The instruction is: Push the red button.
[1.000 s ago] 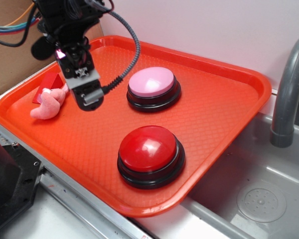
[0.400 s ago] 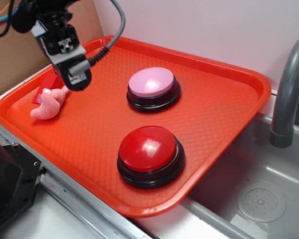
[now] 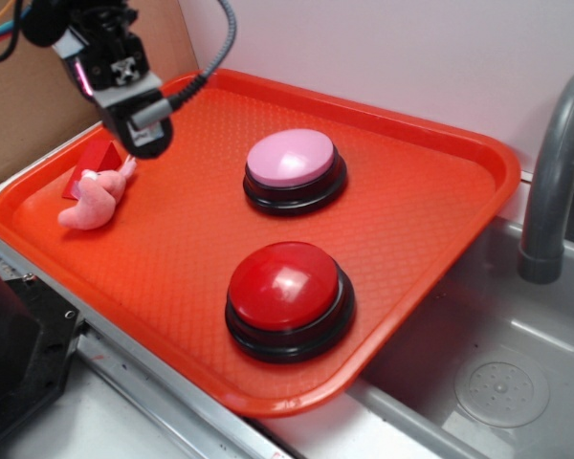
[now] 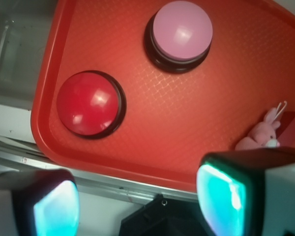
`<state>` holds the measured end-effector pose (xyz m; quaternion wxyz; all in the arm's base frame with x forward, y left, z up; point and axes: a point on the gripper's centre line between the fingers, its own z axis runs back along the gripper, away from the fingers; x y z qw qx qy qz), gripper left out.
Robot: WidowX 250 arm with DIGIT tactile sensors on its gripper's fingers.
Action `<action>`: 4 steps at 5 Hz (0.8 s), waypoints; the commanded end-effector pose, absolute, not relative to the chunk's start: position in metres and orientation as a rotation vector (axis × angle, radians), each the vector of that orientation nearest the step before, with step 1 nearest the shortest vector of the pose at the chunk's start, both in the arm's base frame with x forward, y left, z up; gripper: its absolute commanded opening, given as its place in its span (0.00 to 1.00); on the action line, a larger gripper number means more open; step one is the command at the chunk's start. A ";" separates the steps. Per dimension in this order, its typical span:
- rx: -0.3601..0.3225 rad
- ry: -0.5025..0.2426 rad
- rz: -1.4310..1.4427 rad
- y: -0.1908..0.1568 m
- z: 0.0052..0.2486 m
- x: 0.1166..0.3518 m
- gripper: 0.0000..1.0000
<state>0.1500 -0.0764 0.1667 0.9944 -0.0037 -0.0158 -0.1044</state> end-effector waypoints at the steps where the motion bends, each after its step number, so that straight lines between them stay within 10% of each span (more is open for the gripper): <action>1: -0.012 -0.093 -0.210 -0.083 0.189 0.149 1.00; 4: 0.011 -0.102 -0.250 -0.088 0.205 0.139 1.00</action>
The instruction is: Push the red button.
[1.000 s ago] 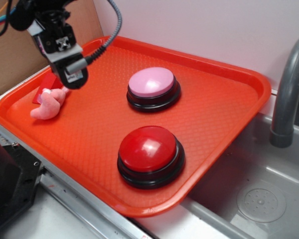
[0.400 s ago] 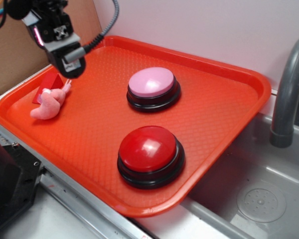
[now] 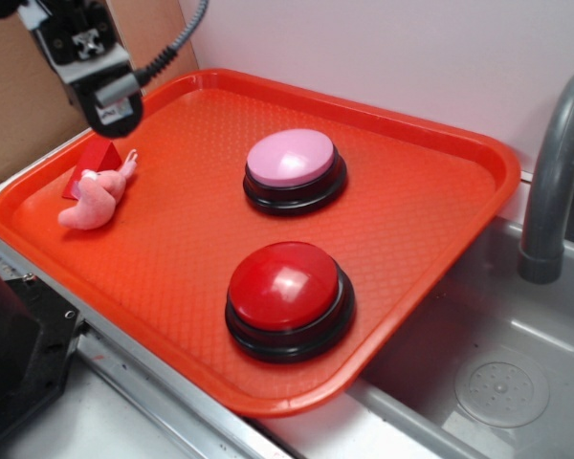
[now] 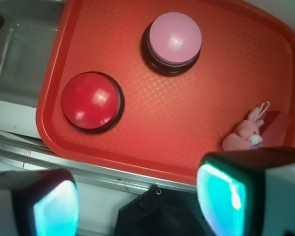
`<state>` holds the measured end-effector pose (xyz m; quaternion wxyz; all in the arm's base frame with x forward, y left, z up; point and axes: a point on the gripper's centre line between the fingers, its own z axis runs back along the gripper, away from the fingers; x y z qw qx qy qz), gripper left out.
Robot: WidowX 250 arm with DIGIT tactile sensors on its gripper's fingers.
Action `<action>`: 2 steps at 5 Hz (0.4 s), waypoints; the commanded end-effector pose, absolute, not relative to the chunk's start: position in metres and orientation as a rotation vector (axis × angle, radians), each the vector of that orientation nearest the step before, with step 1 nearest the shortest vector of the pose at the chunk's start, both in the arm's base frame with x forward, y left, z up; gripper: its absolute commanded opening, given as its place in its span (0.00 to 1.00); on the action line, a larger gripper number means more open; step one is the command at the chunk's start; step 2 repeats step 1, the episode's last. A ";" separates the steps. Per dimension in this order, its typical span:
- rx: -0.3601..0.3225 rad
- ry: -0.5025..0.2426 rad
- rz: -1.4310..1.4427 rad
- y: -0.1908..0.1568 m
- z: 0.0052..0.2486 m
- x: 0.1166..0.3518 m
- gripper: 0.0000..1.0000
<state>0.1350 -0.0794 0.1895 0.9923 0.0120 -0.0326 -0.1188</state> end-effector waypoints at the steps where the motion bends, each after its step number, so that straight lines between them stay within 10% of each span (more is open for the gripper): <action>1: 0.001 -0.100 -0.273 -0.090 0.207 0.138 1.00; 2: 0.001 -0.100 -0.273 -0.090 0.207 0.138 1.00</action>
